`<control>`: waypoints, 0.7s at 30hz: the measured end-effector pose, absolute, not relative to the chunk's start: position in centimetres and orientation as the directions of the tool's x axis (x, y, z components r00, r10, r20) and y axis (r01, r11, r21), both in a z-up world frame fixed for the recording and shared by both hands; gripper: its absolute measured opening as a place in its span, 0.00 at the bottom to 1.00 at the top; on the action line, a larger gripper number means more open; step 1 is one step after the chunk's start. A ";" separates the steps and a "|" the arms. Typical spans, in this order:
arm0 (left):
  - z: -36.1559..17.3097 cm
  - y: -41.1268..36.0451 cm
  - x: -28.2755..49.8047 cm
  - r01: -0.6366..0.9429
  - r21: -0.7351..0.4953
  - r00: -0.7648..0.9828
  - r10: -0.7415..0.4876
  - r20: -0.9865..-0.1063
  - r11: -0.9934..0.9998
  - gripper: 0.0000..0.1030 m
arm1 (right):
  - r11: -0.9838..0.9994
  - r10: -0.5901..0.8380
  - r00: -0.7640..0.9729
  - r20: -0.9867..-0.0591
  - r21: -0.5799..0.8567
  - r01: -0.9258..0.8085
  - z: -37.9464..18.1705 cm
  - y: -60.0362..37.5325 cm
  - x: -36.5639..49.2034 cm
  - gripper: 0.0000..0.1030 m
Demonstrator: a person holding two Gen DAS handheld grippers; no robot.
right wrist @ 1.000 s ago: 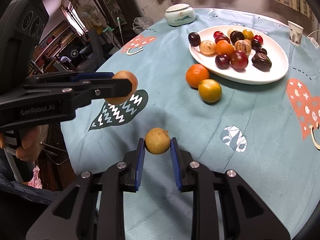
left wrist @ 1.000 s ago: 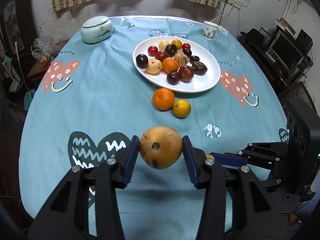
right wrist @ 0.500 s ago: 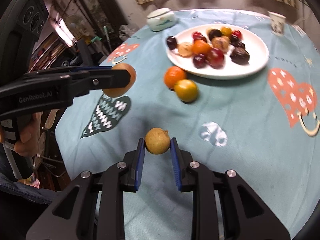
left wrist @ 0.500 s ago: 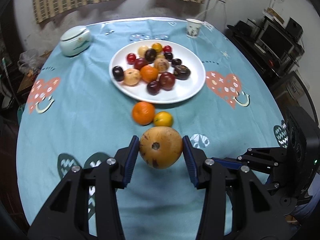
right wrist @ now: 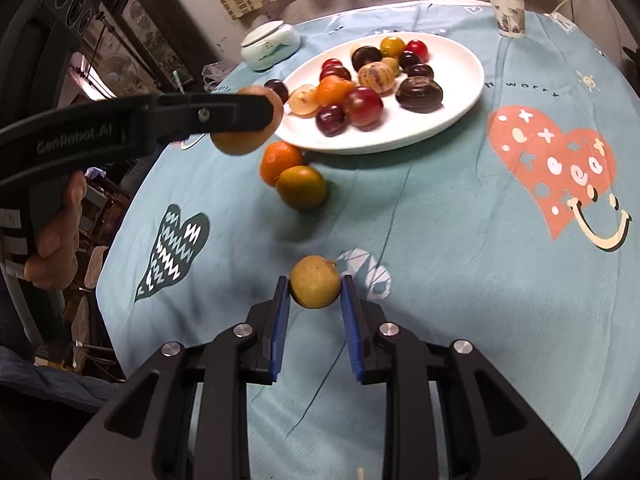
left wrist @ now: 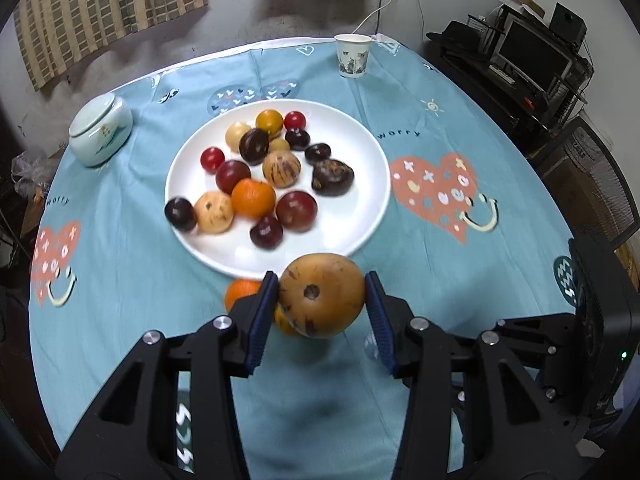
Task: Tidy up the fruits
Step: 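Carry both held fruits over the plate, then open both tools to release the fruits onto the plate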
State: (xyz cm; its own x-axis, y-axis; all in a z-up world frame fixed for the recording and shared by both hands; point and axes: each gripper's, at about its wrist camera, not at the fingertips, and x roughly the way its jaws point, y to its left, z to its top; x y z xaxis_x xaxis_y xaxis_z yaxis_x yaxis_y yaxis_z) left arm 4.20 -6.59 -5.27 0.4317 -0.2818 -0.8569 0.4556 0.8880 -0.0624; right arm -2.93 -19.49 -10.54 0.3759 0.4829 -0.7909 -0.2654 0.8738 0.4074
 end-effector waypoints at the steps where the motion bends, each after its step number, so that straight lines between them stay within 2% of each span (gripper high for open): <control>1: -5.3 -6.6 4.8 0.452 -0.064 0.431 -0.281 -0.857 0.890 0.44 | 0.875 0.481 0.379 -0.790 0.407 -0.263 -10.5 -19.6 -2.7 0.25; 5: -5.3 -6.7 7.2 0.447 -0.061 0.436 -0.277 -0.856 0.893 0.44 | 0.880 0.473 0.408 -0.781 0.397 -0.261 -9.7 -20.3 -0.9 0.25; 12: -5.1 -7.0 14.3 0.366 -0.092 0.458 -0.266 -0.848 0.926 0.44 | 0.913 0.406 0.554 -0.727 0.302 -0.273 -5.3 -21.6 6.9 0.25; 18: -6.9 -7.2 18.1 0.306 -0.079 0.442 -0.215 -0.871 0.949 0.44 | 0.941 0.332 0.581 -0.743 0.222 -0.254 -5.7 -21.1 14.0 0.26; 19: -7.2 -7.0 18.5 0.297 -0.083 0.438 -0.213 -0.873 0.951 0.45 | 0.942 0.331 0.569 -0.753 0.223 -0.253 -6.0 -21.0 14.9 0.26; 21: -7.2 -6.8 18.9 0.296 -0.086 0.452 -0.219 -0.865 0.951 0.53 | 0.951 0.299 0.551 -0.779 0.194 -0.242 -6.8 -20.8 16.5 0.30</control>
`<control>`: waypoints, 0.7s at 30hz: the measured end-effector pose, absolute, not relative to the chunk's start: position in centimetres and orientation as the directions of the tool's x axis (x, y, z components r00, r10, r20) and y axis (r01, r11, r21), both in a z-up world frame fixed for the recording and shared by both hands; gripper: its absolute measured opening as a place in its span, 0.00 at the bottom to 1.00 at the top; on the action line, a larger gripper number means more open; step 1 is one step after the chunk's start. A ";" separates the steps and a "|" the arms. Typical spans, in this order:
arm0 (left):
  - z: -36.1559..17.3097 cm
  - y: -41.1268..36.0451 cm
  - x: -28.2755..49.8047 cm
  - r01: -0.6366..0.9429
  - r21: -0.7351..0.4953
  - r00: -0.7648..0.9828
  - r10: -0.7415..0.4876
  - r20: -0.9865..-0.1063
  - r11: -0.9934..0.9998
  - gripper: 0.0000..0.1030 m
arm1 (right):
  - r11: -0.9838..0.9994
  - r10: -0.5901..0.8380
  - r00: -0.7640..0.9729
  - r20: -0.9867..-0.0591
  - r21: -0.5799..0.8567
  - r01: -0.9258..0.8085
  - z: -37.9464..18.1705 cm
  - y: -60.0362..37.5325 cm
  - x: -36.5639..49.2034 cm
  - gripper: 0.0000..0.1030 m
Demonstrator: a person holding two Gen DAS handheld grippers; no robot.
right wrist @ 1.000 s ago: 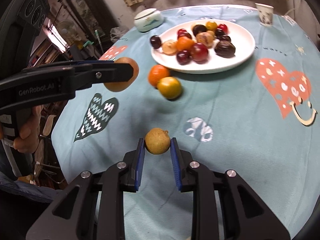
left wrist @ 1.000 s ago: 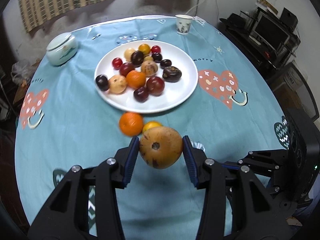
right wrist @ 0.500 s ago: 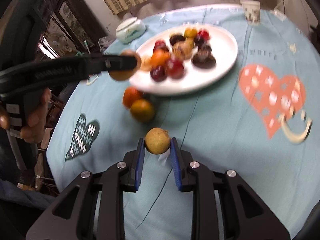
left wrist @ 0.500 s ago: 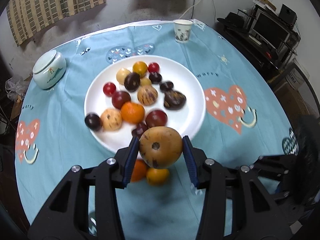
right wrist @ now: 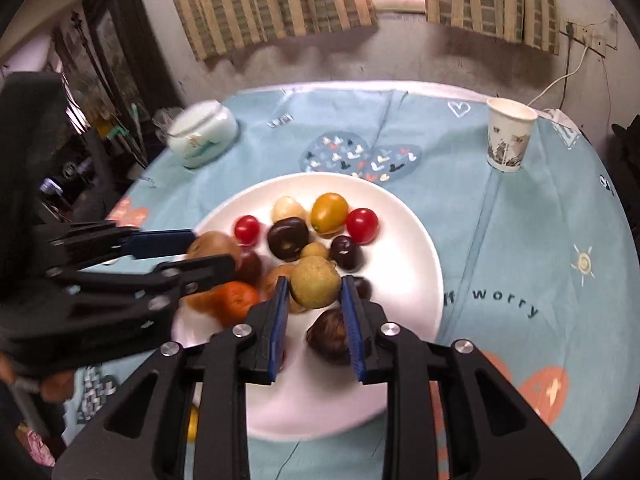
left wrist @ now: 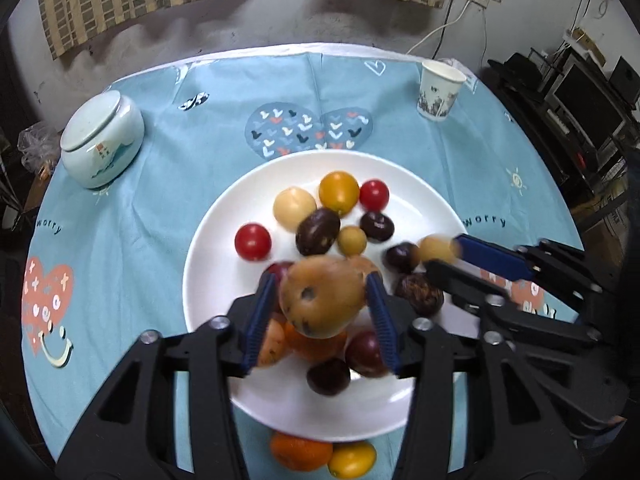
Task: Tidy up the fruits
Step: 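Open both tools to release the fruits onto the plate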
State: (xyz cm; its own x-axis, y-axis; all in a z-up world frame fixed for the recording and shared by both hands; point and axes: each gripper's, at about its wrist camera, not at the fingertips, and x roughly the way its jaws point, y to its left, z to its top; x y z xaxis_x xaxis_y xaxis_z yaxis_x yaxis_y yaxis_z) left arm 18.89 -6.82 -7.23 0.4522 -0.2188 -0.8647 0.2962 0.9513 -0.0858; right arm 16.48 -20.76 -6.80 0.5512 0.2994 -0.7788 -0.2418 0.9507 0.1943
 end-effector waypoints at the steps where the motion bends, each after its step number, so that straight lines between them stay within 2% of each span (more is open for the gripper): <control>1: -7.1 -6.7 19.0 0.295 -0.082 0.465 -0.218 -0.858 0.952 0.59 | 0.954 0.286 0.545 -0.788 0.179 -0.242 -7.2 -20.6 17.1 0.30; 2: -6.9 -6.5 19.1 0.298 -0.086 0.472 -0.225 -0.852 0.951 0.62 | 0.954 0.282 0.539 -0.794 0.173 -0.245 -7.4 -20.5 17.6 0.30; 8: -5.3 -4.3 18.3 0.283 -0.101 0.505 -0.237 -0.830 0.954 0.62 | 0.949 0.307 0.537 -0.786 0.207 -0.239 -7.2 -21.2 16.7 0.30; 13: -4.0 -0.9 15.1 0.256 -0.113 0.534 -0.238 -0.812 0.960 0.70 | 0.908 0.399 0.486 -0.777 0.264 -0.324 -6.6 -20.4 10.6 0.30; 21: -5.5 4.4 8.1 0.185 -0.130 0.493 -0.207 -0.845 0.974 0.71 | 0.865 0.445 0.357 -0.821 0.289 -0.411 -10.2 -15.1 3.6 0.30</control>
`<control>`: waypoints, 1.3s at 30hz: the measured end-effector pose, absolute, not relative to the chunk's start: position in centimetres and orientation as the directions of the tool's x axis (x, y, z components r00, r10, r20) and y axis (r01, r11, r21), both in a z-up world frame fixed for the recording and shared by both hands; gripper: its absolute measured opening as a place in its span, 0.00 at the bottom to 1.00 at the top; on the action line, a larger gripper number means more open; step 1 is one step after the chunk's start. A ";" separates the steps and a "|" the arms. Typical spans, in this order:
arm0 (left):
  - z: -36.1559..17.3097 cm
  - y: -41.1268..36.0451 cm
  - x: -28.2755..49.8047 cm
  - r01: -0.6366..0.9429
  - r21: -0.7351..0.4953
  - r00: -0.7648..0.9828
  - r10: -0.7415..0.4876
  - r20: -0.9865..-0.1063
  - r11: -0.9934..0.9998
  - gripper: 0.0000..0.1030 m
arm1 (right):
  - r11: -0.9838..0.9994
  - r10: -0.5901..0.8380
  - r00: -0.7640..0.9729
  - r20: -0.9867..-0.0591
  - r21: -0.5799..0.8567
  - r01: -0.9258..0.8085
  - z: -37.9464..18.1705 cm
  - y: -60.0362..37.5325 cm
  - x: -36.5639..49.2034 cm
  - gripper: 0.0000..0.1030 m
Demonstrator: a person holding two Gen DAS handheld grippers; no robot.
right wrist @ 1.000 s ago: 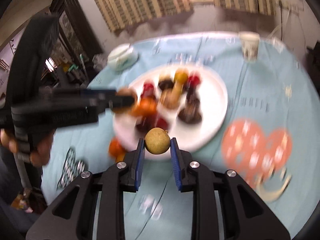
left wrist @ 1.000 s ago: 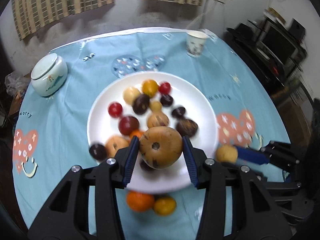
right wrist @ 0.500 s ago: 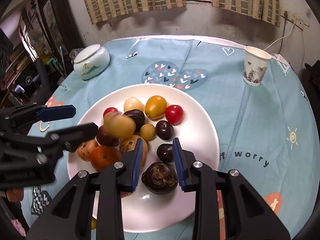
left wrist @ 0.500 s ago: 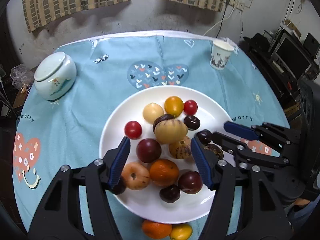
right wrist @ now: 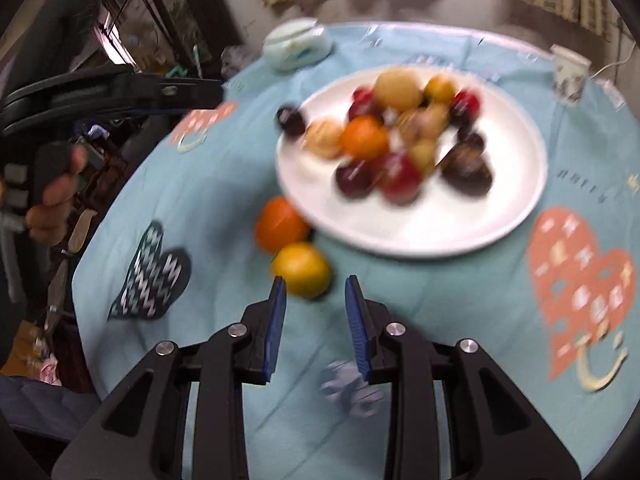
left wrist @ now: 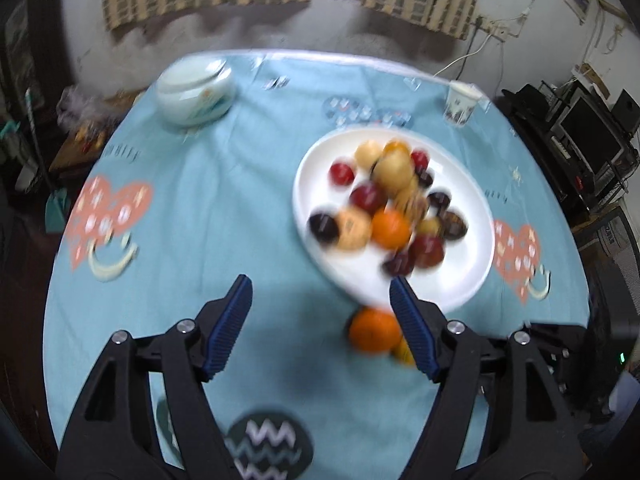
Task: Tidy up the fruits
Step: 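Open both tools to release the fruits onto the plate, then grasp the yellow orange with the right tool while the left tool grasps the tangerine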
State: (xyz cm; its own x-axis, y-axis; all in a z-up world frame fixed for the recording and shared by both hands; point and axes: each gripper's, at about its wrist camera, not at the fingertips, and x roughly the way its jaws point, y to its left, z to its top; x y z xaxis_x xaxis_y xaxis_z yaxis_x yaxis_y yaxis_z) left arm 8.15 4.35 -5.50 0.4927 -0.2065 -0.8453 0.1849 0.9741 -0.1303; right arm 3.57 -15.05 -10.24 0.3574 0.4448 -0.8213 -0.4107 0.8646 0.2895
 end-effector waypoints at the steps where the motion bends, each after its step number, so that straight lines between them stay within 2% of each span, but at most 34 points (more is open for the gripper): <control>1: -6.0 5.0 7.1 0.180 -0.132 0.478 -0.204 -0.854 0.975 0.71 | 0.865 0.440 0.351 -0.827 0.284 -0.414 -10.6 -14.5 3.4 0.30; 8: -8.2 7.5 3.0 0.138 -0.149 0.427 -0.195 -0.883 0.979 0.71 | 0.870 0.372 0.352 -0.859 0.190 -0.456 -11.9 -11.9 3.9 0.33; 10: -8.4 7.7 2.5 0.134 -0.156 0.421 -0.199 -0.885 0.979 0.71 | 0.869 0.357 0.357 -0.863 0.166 -0.466 -12.1 -11.4 4.3 0.43; 11: -8.4 7.7 2.3 0.133 -0.159 0.420 -0.201 -0.885 0.978 0.71 | 0.867 0.360 0.358 -0.862 0.168 -0.469 -12.1 -11.3 4.4 0.57; 13: -8.5 7.5 2.3 0.141 -0.159 0.415 -0.205 -0.886 0.977 0.71 | 0.860 0.373 0.368 -0.851 0.170 -0.480 -12.1 -10.8 4.8 0.57; 14: -8.5 7.2 2.3 0.147 -0.156 0.415 -0.204 -0.886 0.977 0.71 | 0.857 0.372 0.363 -0.855 0.166 -0.488 -12.3 -10.7 4.8 0.50; 15: -8.5 7.0 2.4 0.151 -0.157 0.414 -0.206 -0.887 0.976 0.71 | 0.862 0.354 0.371 -0.858 0.146 -0.485 -12.2 -10.5 4.9 0.39; 20: -9.1 4.9 3.3 0.200 -0.156 0.398 -0.225 -0.889 0.967 0.71 | 0.862 0.355 0.355 -0.865 0.155 -0.483 -11.1 -12.0 4.2 0.39; 27: -11.4 0.0 5.2 0.317 -0.130 0.368 -0.248 -0.896 0.940 0.71 | 0.898 0.398 0.369 -0.840 0.276 -0.342 -10.6 -17.0 1.3 0.39; 34: -14.3 -1.8 8.4 0.313 -0.117 0.327 -0.223 -0.918 0.943 0.69 | 0.905 0.404 0.371 -0.836 0.306 -0.296 -10.8 -18.3 -0.1 0.39; 36: -14.7 -2.0 8.9 0.307 -0.102 0.325 -0.205 -0.923 0.946 0.58 | 0.905 0.406 0.370 -0.836 0.311 -0.292 -10.9 -18.2 0.0 0.39; 37: -14.9 -2.0 9.1 0.315 -0.127 0.307 -0.227 -0.924 0.941 0.46 | 0.904 0.407 0.369 -0.835 0.312 -0.291 -11.0 -18.2 0.0 0.39; 39: -14.7 -2.1 8.9 0.312 -0.116 0.312 -0.217 -0.925 0.943 0.46 | 0.903 0.410 0.369 -0.834 0.315 -0.290 -11.0 -18.1 -0.1 0.39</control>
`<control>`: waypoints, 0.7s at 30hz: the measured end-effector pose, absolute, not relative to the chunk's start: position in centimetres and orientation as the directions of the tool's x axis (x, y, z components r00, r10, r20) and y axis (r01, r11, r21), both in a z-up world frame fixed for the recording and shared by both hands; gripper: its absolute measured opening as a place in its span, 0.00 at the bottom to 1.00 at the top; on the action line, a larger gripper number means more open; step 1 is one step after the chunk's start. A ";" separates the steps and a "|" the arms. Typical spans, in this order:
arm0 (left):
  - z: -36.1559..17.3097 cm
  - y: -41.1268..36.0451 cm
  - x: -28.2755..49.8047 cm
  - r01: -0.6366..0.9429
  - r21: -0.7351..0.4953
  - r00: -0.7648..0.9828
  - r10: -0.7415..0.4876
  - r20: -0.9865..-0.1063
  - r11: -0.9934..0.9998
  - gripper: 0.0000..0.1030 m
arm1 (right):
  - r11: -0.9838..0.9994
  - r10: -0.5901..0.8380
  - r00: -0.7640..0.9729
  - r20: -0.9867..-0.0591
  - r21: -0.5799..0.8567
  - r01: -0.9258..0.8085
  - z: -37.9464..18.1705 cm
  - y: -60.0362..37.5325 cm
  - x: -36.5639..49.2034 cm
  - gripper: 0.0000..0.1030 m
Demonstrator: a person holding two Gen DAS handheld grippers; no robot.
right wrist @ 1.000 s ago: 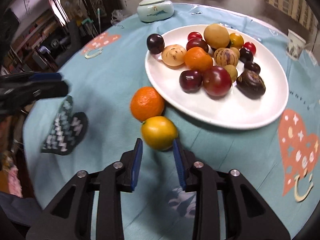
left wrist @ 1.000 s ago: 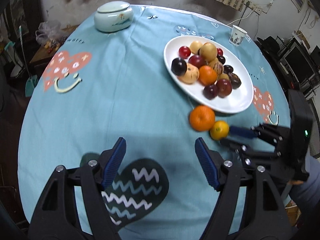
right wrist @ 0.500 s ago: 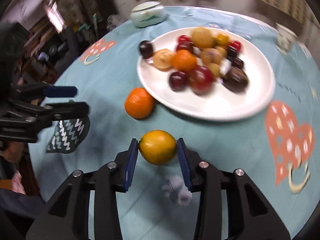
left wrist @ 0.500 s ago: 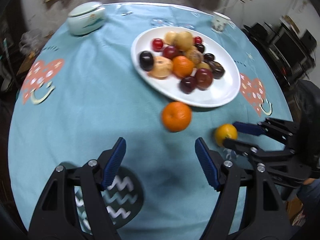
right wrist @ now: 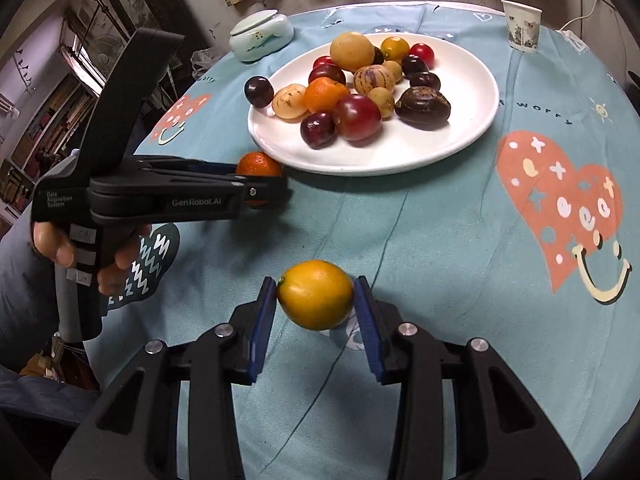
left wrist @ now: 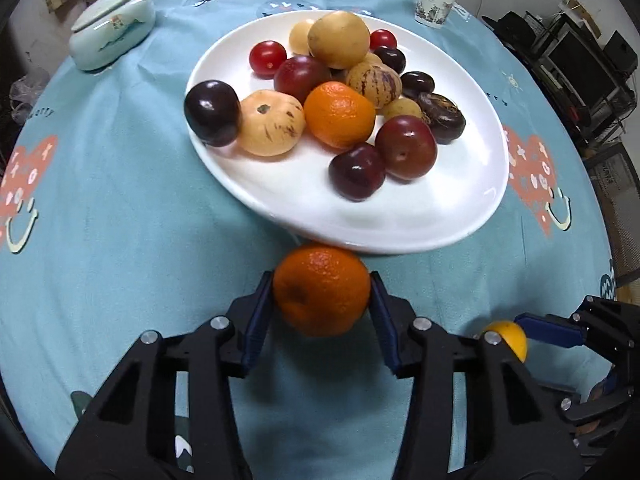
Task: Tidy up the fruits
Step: 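Grasp the yellow orange with the right tool while the left tool grasps the tangerine, then hold the yellow orange and the tangerine above the cloth with both tools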
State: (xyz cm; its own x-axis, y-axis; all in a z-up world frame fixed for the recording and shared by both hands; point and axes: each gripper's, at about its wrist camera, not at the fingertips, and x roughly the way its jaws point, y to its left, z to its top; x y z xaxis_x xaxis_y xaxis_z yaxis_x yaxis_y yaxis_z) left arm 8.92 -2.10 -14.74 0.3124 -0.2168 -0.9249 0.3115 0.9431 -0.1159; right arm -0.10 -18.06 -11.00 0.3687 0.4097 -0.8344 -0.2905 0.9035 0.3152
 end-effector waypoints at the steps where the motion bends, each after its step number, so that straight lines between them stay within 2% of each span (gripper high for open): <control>1: -14.7 -2.1 8.8 0.315 -0.105 0.317 -0.209 -0.925 0.943 0.45 | 0.903 0.410 0.368 -0.835 0.315 -0.291 -11.1 -18.0 0.0 0.39; 5: -13.1 -1.9 7.3 0.331 -0.104 0.339 -0.221 -0.915 0.938 0.45 | 0.899 0.417 0.361 -0.834 0.321 -0.297 -11.2 -17.6 -0.2 0.39; 12: -8.9 -2.8 3.3 0.356 0.026 0.443 -0.144 -0.885 0.934 0.45 | 0.891 0.432 0.372 -0.821 0.324 -0.319 -10.4 -16.8 -1.4 0.39; 21: -5.3 -2.9 0.0 0.362 0.053 0.503 -0.147 -0.852 0.931 0.45 | 0.870 0.470 0.412 -0.781 0.329 -0.368 -7.7 -16.0 -3.4 0.39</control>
State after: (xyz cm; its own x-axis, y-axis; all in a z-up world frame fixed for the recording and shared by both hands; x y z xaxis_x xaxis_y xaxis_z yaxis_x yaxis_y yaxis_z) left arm 0.03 -2.93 -5.26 0.5027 -0.1467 -0.8519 0.3617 0.9308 0.0532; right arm -3.40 -15.95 -7.70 0.4118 0.4699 -0.7808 -0.3678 0.8696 0.3295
